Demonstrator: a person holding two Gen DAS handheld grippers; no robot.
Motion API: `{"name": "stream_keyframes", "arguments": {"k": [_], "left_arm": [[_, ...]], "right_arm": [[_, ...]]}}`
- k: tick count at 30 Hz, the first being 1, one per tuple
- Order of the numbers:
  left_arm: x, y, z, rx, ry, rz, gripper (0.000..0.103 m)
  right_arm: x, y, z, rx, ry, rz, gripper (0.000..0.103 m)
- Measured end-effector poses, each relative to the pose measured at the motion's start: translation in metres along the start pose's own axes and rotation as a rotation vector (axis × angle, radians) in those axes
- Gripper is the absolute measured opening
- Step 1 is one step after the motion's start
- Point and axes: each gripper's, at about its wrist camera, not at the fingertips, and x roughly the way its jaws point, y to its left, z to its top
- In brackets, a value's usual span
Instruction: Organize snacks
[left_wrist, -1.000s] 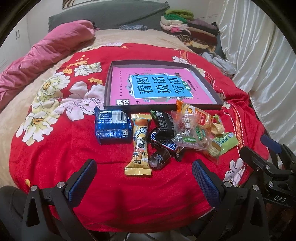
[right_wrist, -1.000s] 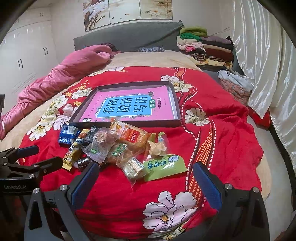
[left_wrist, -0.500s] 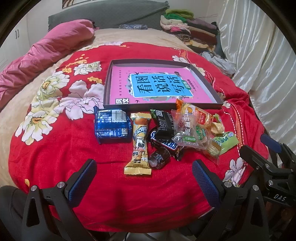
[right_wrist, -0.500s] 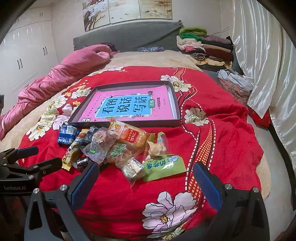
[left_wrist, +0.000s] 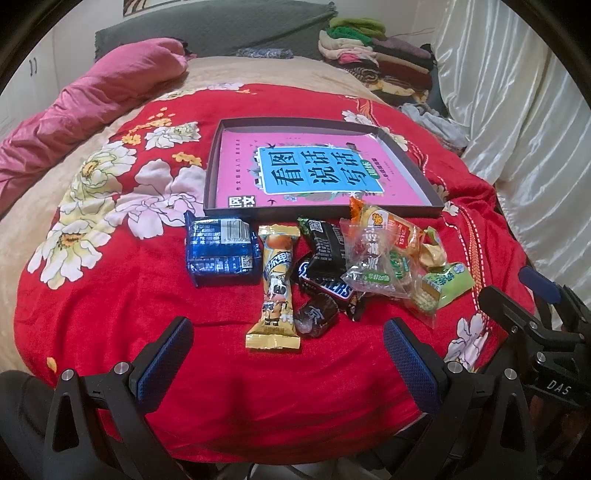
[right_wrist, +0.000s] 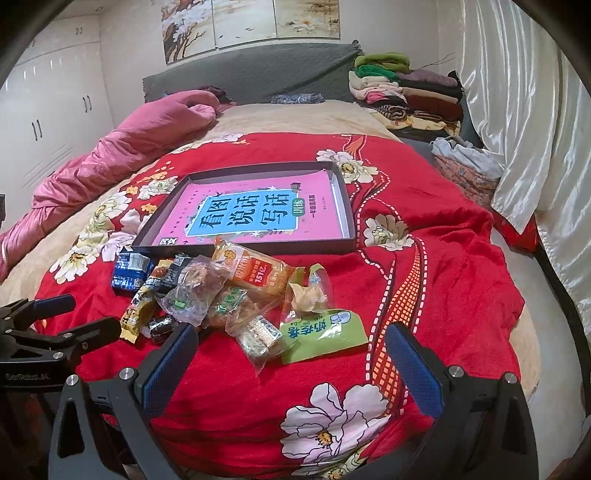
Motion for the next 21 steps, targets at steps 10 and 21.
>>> {"name": "stream_keyframes", "arguments": {"k": [10, 21], "left_arm": [[0.009, 0.012, 0.003, -0.036, 0.022, -0.006, 0.102], [0.032, 0.033, 0.012, -0.102, 0.072, -0.040, 0.102]], "right_arm": [[0.005, -0.002, 0.001, -0.002, 0.000, -0.009, 0.102], [0.027, -0.014, 0.003, 0.020, 0.021, -0.023, 0.102]]}}
